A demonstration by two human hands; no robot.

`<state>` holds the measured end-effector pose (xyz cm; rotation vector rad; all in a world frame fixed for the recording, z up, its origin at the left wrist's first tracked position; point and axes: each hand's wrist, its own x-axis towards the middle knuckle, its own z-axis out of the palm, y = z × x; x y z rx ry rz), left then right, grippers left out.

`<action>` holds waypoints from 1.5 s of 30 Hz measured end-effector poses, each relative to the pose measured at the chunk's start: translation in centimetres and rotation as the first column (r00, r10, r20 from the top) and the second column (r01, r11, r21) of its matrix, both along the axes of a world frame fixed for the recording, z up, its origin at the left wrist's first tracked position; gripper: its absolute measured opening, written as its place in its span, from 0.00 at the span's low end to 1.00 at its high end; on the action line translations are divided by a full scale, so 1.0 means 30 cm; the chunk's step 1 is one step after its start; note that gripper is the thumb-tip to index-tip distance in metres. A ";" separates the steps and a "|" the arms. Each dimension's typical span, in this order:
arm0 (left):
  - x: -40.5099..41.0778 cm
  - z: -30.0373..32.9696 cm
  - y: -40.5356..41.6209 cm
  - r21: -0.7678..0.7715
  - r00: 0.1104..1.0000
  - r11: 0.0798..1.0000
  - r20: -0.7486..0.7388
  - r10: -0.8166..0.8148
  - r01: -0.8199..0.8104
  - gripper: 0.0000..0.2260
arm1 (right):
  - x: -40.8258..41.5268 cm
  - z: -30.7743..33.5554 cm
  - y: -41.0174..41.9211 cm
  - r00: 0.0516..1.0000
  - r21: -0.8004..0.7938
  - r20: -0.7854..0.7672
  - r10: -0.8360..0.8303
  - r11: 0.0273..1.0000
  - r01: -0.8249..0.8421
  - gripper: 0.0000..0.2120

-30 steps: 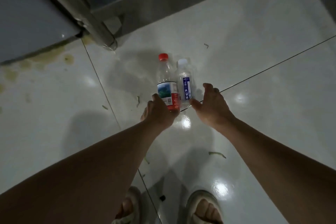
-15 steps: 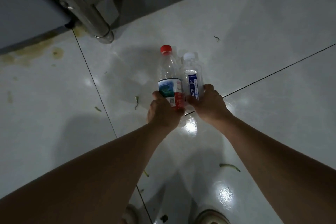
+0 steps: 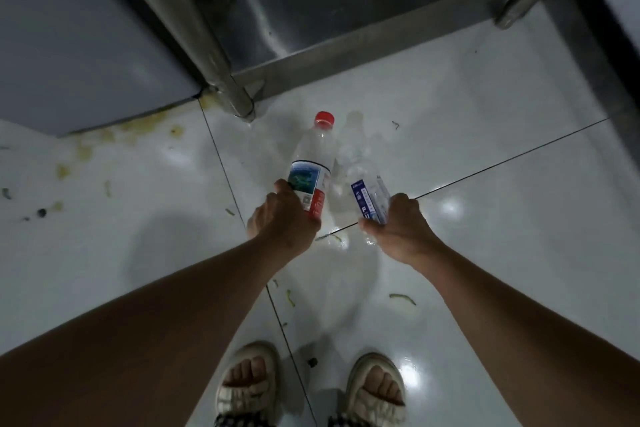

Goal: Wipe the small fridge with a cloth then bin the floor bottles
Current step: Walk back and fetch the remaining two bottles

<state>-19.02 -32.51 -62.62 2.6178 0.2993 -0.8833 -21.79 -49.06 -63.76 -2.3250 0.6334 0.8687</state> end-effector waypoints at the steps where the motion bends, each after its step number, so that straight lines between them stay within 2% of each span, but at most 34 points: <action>1: 0.003 0.074 0.007 0.025 0.999 0.999 0.015 -0.036 0.036 0.25 | 0.001 0.078 0.006 1.000 -0.009 0.016 0.008 1.000 -0.008 0.31; 8: 0.033 0.609 0.075 0.121 0.983 0.981 0.087 -0.161 0.150 0.28 | 0.007 0.660 0.029 0.990 -0.081 0.124 0.068 0.995 -0.058 0.27; 16: 0.055 1.188 0.111 0.147 0.956 0.972 0.202 -0.212 0.184 0.29 | -0.039 1.309 0.036 0.964 -0.219 0.222 0.147 0.971 -0.097 0.29; 19: 0.055 1.392 0.109 0.067 0.936 0.975 0.272 -0.223 0.212 0.27 | -0.089 1.527 0.036 0.958 -0.259 0.256 0.127 0.964 -0.058 0.28; 24: 0.037 1.682 0.074 0.107 0.872 0.927 0.314 -0.375 0.360 0.31 | -0.216 1.819 0.015 0.939 -0.349 0.330 0.100 0.937 0.024 0.28; 30: -0.025 1.891 0.029 0.152 0.787 0.845 0.311 -0.533 0.512 0.34 | -0.397 2.026 -0.007 0.920 -0.374 0.389 0.050 0.921 0.108 0.30; 35: -0.109 2.006 -0.028 0.195 0.732 0.799 0.323 -0.600 0.568 0.33 | -0.546 2.125 -0.025 0.903 -0.365 0.430 -0.011 0.912 0.186 0.30; 45: -0.485 2.096 -0.069 0.255 0.616 0.702 0.346 -0.708 0.665 0.33 | -1.028 2.201 0.011 0.876 -0.298 0.458 -0.152 0.902 0.312 0.30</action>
